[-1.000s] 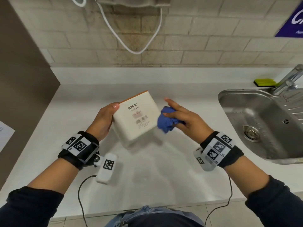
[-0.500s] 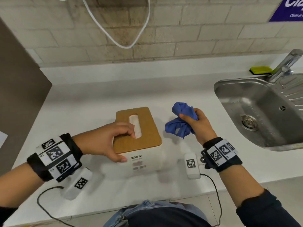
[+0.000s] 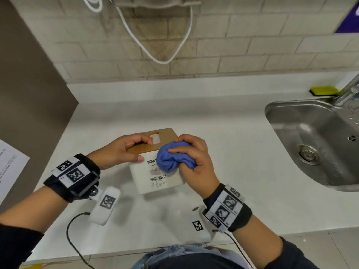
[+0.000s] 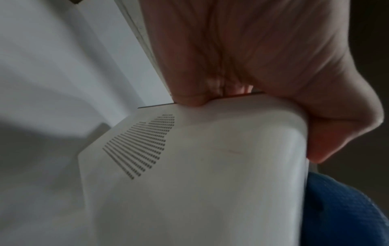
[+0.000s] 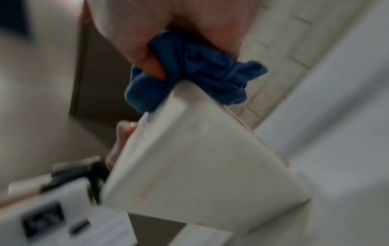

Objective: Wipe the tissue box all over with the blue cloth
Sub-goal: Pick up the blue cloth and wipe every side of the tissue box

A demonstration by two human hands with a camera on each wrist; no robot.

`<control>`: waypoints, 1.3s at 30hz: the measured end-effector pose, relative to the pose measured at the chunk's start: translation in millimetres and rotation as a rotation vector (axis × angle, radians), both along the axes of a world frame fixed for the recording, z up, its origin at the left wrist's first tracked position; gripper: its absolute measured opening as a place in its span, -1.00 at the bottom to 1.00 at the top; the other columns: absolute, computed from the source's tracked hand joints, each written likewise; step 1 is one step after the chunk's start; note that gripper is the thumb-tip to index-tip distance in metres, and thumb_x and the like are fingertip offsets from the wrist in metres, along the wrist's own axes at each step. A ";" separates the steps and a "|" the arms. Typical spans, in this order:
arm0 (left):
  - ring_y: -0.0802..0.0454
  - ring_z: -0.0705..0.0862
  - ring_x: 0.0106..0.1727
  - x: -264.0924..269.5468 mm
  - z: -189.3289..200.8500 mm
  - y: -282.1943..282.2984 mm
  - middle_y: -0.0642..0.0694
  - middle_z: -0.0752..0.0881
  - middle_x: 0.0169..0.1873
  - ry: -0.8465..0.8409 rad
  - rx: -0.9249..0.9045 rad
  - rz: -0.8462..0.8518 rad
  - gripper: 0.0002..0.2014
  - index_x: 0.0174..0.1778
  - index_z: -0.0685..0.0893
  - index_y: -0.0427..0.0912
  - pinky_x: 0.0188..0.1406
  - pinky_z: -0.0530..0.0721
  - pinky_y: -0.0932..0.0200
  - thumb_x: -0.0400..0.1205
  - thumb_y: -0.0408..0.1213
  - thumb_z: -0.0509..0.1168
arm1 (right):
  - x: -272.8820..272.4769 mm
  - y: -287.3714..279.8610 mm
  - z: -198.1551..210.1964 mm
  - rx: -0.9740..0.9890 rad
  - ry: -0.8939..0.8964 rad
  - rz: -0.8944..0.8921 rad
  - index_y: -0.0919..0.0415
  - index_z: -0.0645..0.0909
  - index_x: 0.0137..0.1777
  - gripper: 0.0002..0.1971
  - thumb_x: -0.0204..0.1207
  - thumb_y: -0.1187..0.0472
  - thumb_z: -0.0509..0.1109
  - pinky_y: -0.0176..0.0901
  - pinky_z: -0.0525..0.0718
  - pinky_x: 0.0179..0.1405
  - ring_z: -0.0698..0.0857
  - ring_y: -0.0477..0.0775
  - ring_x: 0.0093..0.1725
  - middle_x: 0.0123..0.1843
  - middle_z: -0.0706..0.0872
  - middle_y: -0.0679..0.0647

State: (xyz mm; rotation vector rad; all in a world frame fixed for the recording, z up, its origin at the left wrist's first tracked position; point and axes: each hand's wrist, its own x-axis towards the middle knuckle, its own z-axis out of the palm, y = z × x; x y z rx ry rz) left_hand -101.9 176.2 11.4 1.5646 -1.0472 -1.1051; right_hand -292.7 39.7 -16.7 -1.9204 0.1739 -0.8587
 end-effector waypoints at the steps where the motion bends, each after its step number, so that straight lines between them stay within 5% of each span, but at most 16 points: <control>1: 0.18 0.59 0.11 1.2 0.3 -1.3 -0.04 0.61 0.15 0.008 0.003 -0.003 -0.59 -0.08 0.71 0.23 0.02 0.59 0.41 0.13 -0.13 0.46 | 2.1 -1.7 -1.8 -0.064 -0.008 -0.035 0.10 0.71 -0.02 -0.73 0.35 0.25 0.26 -0.15 0.43 0.31 0.47 0.10 0.21 0.14 0.58 -0.08; 7: 0.25 0.68 -0.01 5.0 -5.3 -5.6 -0.06 0.63 0.07 0.012 0.014 -0.032 -0.58 -0.08 0.71 0.20 -0.09 0.61 0.40 0.14 -0.17 0.48 | -12.3 -25.9 -28.4 -0.120 0.016 -0.017 0.08 0.72 -0.13 -0.78 0.37 0.32 0.28 -0.05 0.46 0.31 0.49 0.11 0.27 0.18 0.48 -0.14; 10: 0.18 0.69 0.02 9.2 -4.5 -4.4 -0.04 0.68 0.08 0.068 0.024 -0.036 -0.51 -0.03 0.72 0.10 -0.10 0.62 0.38 0.10 -0.10 0.58 | -28.1 -52.5 -53.5 -0.131 0.246 -0.050 0.11 0.73 -0.17 -0.73 0.32 0.33 0.21 0.08 0.57 0.18 0.59 0.17 0.15 0.11 0.55 -0.05; 13: 0.14 0.63 0.25 3.5 -2.7 -4.0 0.04 0.67 0.19 0.023 0.058 -0.126 -0.42 0.04 0.69 0.03 0.10 0.59 0.35 0.09 0.00 0.62 | -43.4 -72.5 -44.9 0.035 0.291 -0.169 0.15 0.63 -0.13 -0.76 0.34 0.32 0.14 -0.42 0.54 0.08 0.60 -0.28 0.05 0.02 0.53 -0.01; 15: 0.22 0.43 0.44 -5.6 -5.4 -2.5 0.01 0.50 0.35 -0.190 0.077 -0.231 -0.47 0.08 0.65 0.11 0.31 0.44 0.39 0.17 -0.09 0.55 | -47.6 -84.2 -26.8 0.147 0.229 -0.222 0.30 0.53 -0.09 -0.82 0.44 0.30 0.12 -0.62 0.49 -0.19 0.59 -0.46 -0.22 -0.16 0.54 0.01; 18: 0.17 0.01 0.62 -12.4 -18.5 2.9 0.16 0.12 0.56 -0.579 0.127 -0.400 -0.46 0.13 0.57 0.25 0.59 0.06 0.16 0.22 -0.05 0.53 | -49.3 -101.4 -10.2 0.380 0.186 -0.289 0.21 0.38 0.09 -0.86 0.58 0.22 0.10 -0.50 0.54 -0.37 0.58 -0.40 -0.37 -0.22 0.52 -0.08; 21: 0.03 -0.31 0.62 -5.3 -32.7 15.7 0.20 -0.18 0.62 -0.780 0.251 -0.469 -0.43 0.11 0.47 0.47 0.51 -0.42 -0.09 0.28 -0.10 0.52 | -44.2 -111.7 -2.6 0.468 0.186 -0.314 0.13 0.40 0.07 -0.78 0.50 0.06 0.13 -0.23 0.49 -0.45 0.55 -0.04 -0.33 -0.21 0.52 0.04; 23: -0.07 -0.34 0.62 5.0 -33.5 25.2 0.21 -0.33 0.60 -0.842 0.314 -0.403 -0.35 0.09 0.36 0.66 0.48 -0.45 -0.13 0.35 -0.17 0.48 | -41.8 -111.2 2.9 0.572 0.164 -0.195 0.23 0.43 -0.08 -0.80 0.51 0.08 0.14 -0.06 0.39 -0.47 0.44 0.19 -0.36 -0.30 0.50 0.25; 25: -0.15 -0.33 0.63 13.8 -29.3 34.2 0.16 -0.41 0.58 -0.928 0.406 -0.288 -0.30 0.10 0.28 0.74 0.49 -0.45 -0.17 0.40 -0.20 0.45 | -43.2 -106.5 5.8 0.749 0.119 -0.050 0.24 0.51 -0.04 -0.79 0.55 0.14 0.11 0.02 0.43 -0.35 0.56 0.24 -0.30 -0.27 0.68 0.25; 28: -0.19 -0.35 0.62 7.3 -31.7 47.2 -0.06 -0.46 0.59 -0.897 0.562 -0.095 -0.13 0.30 0.17 0.57 0.48 -0.45 -0.28 0.19 0.15 0.55 | -47.5 -99.6 3.9 1.037 -0.008 0.155 0.28 0.56 0.18 -0.62 0.47 0.15 0.07 0.03 0.52 -0.01 0.66 0.25 0.00 -0.02 0.74 0.22; 30: -0.07 -0.33 0.62 -14.2 -45.6 52.7 -0.08 -0.45 0.60 -0.759 0.549 0.046 0.12 0.40 0.04 0.45 0.49 -0.45 -0.33 -0.03 0.38 0.53 | -46.1 -95.4 4.5 1.128 -0.008 0.238 0.31 0.62 0.16 -0.54 0.41 0.17 0.03 -0.06 0.62 -0.03 0.69 0.25 -0.01 0.01 0.76 0.27; 33: 0.13 -0.16 0.58 -37.8 -71.6 51.2 -0.01 -0.38 0.61 -0.659 0.345 0.310 0.24 0.46 -0.02 0.32 0.56 -0.32 -0.33 -0.08 0.37 0.54 | -38.4 -89.9 4.4 1.004 0.151 0.240 0.31 0.46 0.37 -0.56 0.49 0.32 0.05 -0.10 0.57 -0.24 0.65 0.28 -0.14 0.01 0.73 0.35; 35: 0.10 -0.09 0.61 -40.6 -82.3 47.8 0.06 -0.30 0.61 -0.591 0.222 0.442 0.24 0.46 0.01 0.30 0.61 -0.04 -0.29 -0.09 0.28 0.57 | -35.2 -90.3 1.2 0.883 0.274 0.134 0.16 0.35 0.46 -0.51 0.52 0.32 0.31 -0.08 0.60 -0.20 0.68 0.27 -0.12 -0.02 0.74 0.30; 37: 0.12 0.04 0.58 -39.5 -88.2 46.0 0.01 -0.08 0.59 -0.548 0.133 0.509 0.17 0.45 0.09 0.25 0.57 0.20 -0.13 -0.05 0.20 0.59 | -35.5 -94.3 0.0 0.702 0.409 -0.026 0.16 0.41 0.39 -0.28 0.21 0.28 0.59 -0.08 0.69 -0.12 0.75 0.18 -0.16 -0.14 0.77 0.22; 39: 0.09 0.24 0.48 -35.7 -88.6 45.3 -0.09 0.20 0.45 -0.495 0.034 0.550 0.00 0.39 0.25 0.19 0.49 0.32 0.03 0.02 0.14 0.55 | -39.0 -95.5 0.7 0.522 0.489 -0.146 0.20 0.57 0.20 -0.44 0.18 0.29 0.64 -0.10 0.73 -0.24 0.75 0.11 -0.23 -0.16 0.75 0.18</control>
